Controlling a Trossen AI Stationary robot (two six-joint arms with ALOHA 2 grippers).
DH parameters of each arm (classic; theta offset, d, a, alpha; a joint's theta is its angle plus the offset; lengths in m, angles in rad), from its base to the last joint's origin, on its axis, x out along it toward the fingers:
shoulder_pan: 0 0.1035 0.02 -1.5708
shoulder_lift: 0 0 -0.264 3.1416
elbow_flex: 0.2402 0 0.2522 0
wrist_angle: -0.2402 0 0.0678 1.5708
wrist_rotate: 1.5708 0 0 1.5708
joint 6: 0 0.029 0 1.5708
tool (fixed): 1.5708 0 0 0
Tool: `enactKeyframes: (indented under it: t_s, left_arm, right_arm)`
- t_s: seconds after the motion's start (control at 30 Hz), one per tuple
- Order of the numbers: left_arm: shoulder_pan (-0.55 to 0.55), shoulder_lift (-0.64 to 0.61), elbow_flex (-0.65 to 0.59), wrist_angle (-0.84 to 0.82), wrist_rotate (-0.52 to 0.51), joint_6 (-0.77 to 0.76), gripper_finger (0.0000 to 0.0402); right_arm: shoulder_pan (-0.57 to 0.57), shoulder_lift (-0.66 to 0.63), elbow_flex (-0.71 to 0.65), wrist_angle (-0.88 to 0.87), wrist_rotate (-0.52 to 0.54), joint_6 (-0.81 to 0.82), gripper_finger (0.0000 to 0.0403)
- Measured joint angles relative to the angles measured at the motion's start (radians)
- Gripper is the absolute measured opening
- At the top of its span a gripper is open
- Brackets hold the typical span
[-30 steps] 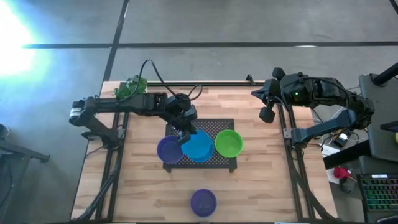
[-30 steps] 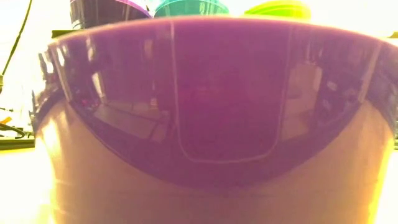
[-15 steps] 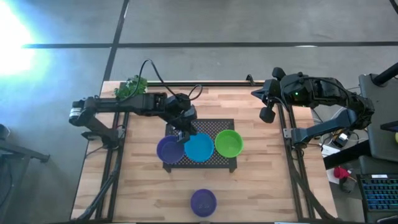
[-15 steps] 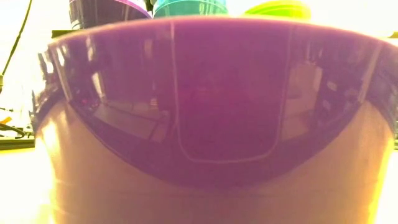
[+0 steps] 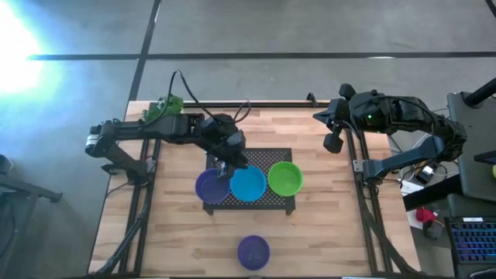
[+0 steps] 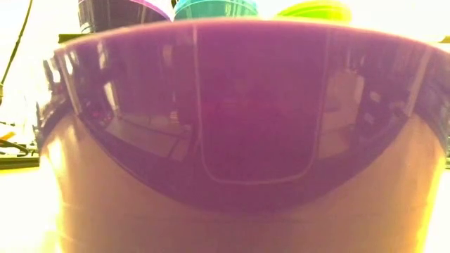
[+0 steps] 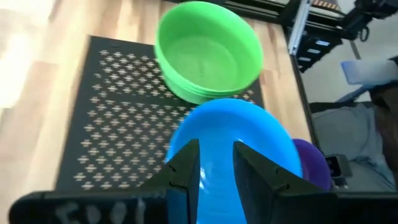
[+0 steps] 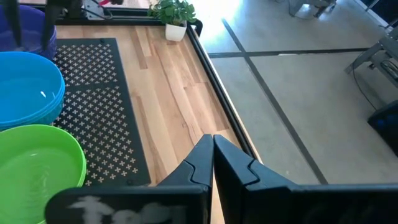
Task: Pick & Place Mini bowls
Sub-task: Stack the violet bowl on the violet bowl on the shelf
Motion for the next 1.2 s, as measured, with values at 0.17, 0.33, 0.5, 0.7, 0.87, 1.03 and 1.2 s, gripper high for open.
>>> enactKeyframes:
  t_s: [0.17,0.33,0.5,0.7,0.87,1.03,1.2]
  left_arm:
    - [-0.078,-0.001,0.0,-0.003,0.0,-0.013,0.0087]
    - [-0.193,-0.001,0.0,-0.003,-0.006,-0.031,0.0087]
    - [-0.324,0.0,-0.001,-0.003,-0.099,-0.031,0.0087]
    - [-0.467,0.02,-0.006,0.036,-0.201,-0.062,0.0087]
    - [-0.543,0.083,-0.019,0.072,-0.267,-0.063,0.0087]
    - [-0.562,0.159,-0.019,0.079,-0.275,-0.063,0.0087]
    - [-0.562,0.248,-0.019,0.078,-0.274,-0.065,0.0087]
  right_arm:
    - [0.0,0.0,0.0,0.0,0.0,0.0,0.0008]
    - [0.0,0.0,0.0,0.0,0.0,0.0,0.0008]
    - [0.0,0.0,0.0,0.0,0.0,0.0,0.0008]
    - [0.0,0.0,0.0,0.0,0.0,0.0,0.0008]
    - [0.0,0.0,0.0,-0.001,-0.001,-0.001,0.0008]
    - [0.0,0.0,0.0,-0.001,-0.002,-0.005,0.0008]
    - [0.0,0.0,0.0,-0.001,-0.002,-0.005,0.0008]
